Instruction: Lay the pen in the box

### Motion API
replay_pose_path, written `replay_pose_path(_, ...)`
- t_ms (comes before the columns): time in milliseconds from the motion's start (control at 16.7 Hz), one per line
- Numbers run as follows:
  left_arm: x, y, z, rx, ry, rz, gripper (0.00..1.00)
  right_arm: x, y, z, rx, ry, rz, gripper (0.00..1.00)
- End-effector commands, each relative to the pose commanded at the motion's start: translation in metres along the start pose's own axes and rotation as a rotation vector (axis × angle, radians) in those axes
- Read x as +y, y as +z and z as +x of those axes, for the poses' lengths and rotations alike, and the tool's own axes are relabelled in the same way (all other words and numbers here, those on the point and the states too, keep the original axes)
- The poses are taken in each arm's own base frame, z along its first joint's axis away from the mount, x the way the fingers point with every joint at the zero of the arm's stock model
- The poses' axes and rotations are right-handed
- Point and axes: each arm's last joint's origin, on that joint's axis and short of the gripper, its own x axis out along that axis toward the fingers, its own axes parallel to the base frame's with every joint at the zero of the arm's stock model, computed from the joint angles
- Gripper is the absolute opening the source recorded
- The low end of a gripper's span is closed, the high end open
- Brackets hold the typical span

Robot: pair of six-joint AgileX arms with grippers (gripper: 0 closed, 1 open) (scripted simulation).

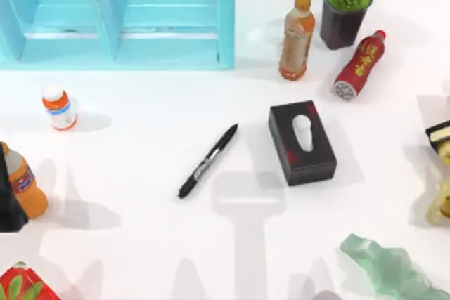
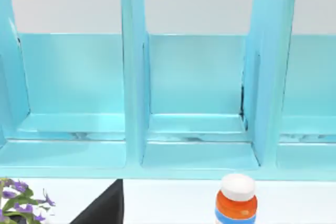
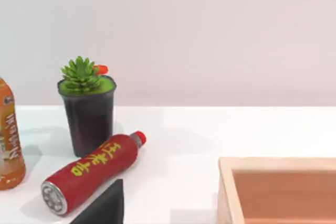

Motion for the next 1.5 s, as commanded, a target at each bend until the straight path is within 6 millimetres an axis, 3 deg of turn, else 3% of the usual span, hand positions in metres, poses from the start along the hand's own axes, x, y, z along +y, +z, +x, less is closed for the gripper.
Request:
replay_pose_path(180,0.0,0.0,0.0,0.0,0.0,0.0,1.0,0.0,0.002,0.0,0.004,0.003,0.005,1.0)
replay_pose_path(360,0.0,0.0,0.0,0.0,0.0,0.0,1.0,0.003,0.018,0.001,0.048,0.025,0.049,1.0)
replay_pose_path(720,0.0,0.0,0.0,0.0,0.0,0.0,1.0,0.02,0.092,0.023,0.276,0.105,0.238,1.0)
replay_pose_path(900,0.0,0.0,0.0,0.0,0.0,0.0,1.0,0.04,0.133,0.055,0.454,0.13,0.345,1.0)
replay_pose_path(1140,0.0,0.0,0.0,0.0,0.0,0.0,1.0,0.087,0.169,0.12,0.733,0.113,0.465,1.0)
replay_pose_path(1320,0.0,0.0,0.0,0.0,0.0,0.0,1.0,0.138,0.172,0.175,0.947,0.055,0.524,1.0)
replay_pose_path(1500,0.0,0.0,0.0,0.0,0.0,0.0,1.0,0.196,0.151,0.22,1.138,-0.037,0.552,1.0)
